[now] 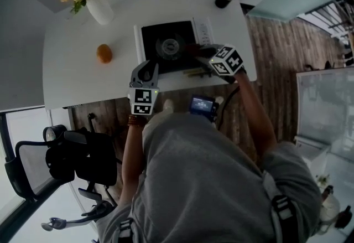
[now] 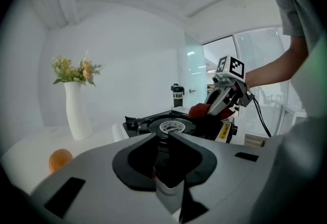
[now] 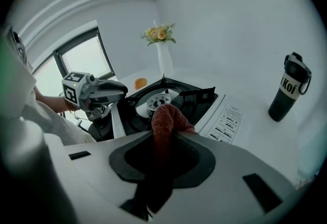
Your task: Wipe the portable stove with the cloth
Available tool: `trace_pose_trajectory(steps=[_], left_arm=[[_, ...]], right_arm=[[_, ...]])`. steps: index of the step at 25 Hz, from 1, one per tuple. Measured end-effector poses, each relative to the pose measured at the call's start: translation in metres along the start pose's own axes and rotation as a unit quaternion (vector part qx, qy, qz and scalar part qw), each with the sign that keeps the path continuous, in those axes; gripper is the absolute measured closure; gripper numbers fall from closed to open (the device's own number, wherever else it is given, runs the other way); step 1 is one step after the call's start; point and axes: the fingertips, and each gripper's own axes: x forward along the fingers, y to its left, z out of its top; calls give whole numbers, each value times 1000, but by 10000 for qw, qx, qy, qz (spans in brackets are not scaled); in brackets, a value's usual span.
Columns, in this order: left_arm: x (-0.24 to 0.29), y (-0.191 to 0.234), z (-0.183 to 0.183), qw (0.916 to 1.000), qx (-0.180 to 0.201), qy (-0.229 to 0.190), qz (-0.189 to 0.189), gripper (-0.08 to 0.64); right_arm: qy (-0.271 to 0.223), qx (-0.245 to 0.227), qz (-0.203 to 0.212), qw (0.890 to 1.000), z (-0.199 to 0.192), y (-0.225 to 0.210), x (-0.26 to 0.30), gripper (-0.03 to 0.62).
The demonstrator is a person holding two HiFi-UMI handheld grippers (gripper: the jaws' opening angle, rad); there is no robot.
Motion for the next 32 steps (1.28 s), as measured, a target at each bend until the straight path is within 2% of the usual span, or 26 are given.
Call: trace_pose_trajectory(steps=[2, 5, 7, 8, 10, 11, 12, 13, 14, 17, 19, 20, 21, 23, 25, 28, 32], left_arm=[[0, -1, 2, 10000, -22, -4, -14, 477], [3, -1, 2, 9998, -126, 11, -138, 472], [2, 0, 1, 9996, -181, 43, -215, 472], [2, 0, 1, 9996, -189, 42, -229, 472], [2, 2, 2, 9997, -156, -5, -210, 472], [3, 2, 3, 9997, -125, -34, -190, 473], [3, 2, 3, 9998, -96, -53, -174, 474], [3, 2, 3, 9998, -69, -67, -167, 476], [2, 1, 3, 9998, -30, -91, -169, 476], [-4, -3, 6, 9991, 207, -292, -209, 477], [-11, -4, 9, 9984, 269, -468, -168, 477], [-14, -2, 8, 9983, 234, -525, -98, 474], [-18, 1, 7, 9983, 166, -550, -18, 472], [-22, 6, 2, 9985, -61, -549, 3, 459], [-23, 8, -2, 9979, -302, -538, -170, 444], [-22, 8, -2, 9965, -457, -536, -454, 443], [-24, 0, -4, 9941, -481, -524, -817, 431]], right_arm=[[-348, 290, 141, 9989, 3, -5, -7, 500], [-1142, 663, -111, 9912, 15, -11, -31, 497], [-1408, 419, -331, 9886, 21, 6, -46, 494], [-1401, 36, -476, 9890, 23, 19, -51, 492], [-1059, -1242, -871, 9827, 21, 43, -50, 492], [-753, -1995, -1062, 9712, 17, 53, -46, 491], [-436, -2671, -1213, 9550, 12, 61, -41, 490], [-167, -3168, -1307, 9393, 8, 69, -36, 491], [26, -3456, -1347, 9287, 4, 75, -30, 491], [376, -3708, -1485, 9160, 4, 82, -12, 492], [768, -3909, -1583, 9035, 0, 81, 1, 492], [940, -3928, -1557, 9014, -2, 81, 7, 492], [1044, -3867, -1493, 9040, -4, 81, 12, 492], [1118, -3644, -1345, 9147, -3, 84, 17, 492], [1202, -3458, -1209, 9227, -1, 86, 21, 492], [1424, -3225, -1028, 9301, 1, 87, 26, 492], [1582, -3173, -806, 9316, 4, 89, 31, 492]])
